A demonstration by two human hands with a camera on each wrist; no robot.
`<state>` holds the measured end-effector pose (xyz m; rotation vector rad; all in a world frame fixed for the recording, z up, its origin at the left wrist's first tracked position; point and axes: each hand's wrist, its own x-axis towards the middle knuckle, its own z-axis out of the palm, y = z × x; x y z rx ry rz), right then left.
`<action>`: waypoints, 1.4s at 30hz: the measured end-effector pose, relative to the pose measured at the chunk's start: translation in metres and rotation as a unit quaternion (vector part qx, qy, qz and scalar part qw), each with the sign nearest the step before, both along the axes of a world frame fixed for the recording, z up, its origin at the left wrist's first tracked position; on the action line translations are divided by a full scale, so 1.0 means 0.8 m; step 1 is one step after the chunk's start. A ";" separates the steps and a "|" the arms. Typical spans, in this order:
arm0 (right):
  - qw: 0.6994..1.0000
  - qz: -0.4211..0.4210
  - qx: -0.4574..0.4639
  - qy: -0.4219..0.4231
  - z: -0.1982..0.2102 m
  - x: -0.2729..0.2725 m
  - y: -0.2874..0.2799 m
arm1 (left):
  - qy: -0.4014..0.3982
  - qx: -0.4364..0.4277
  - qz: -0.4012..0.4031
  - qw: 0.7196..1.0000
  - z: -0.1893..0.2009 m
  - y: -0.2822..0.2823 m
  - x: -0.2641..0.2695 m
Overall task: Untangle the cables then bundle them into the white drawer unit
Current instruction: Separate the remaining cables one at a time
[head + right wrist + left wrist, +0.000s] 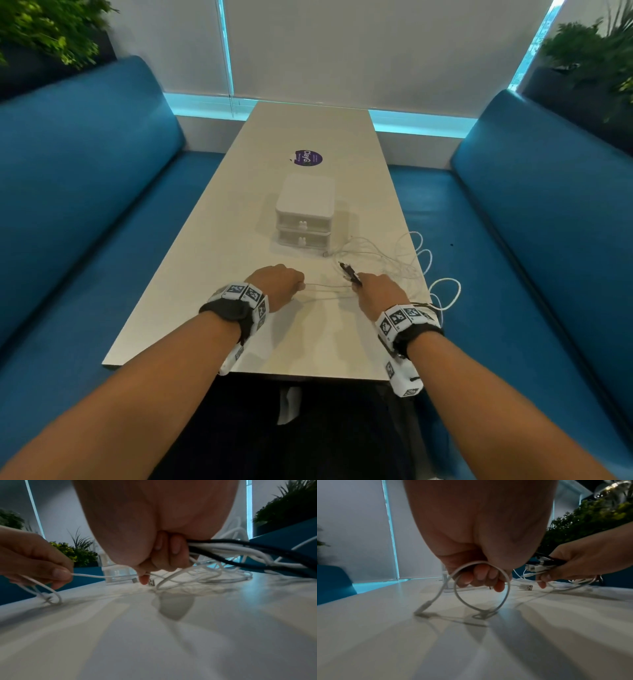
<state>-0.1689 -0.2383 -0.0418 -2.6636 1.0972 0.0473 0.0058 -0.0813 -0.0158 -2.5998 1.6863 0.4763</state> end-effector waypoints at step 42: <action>0.990 0.039 0.096 -0.094 0.010 0.026 0.032 | -0.119 -0.033 -0.037 0.992 -0.015 -0.030 -0.044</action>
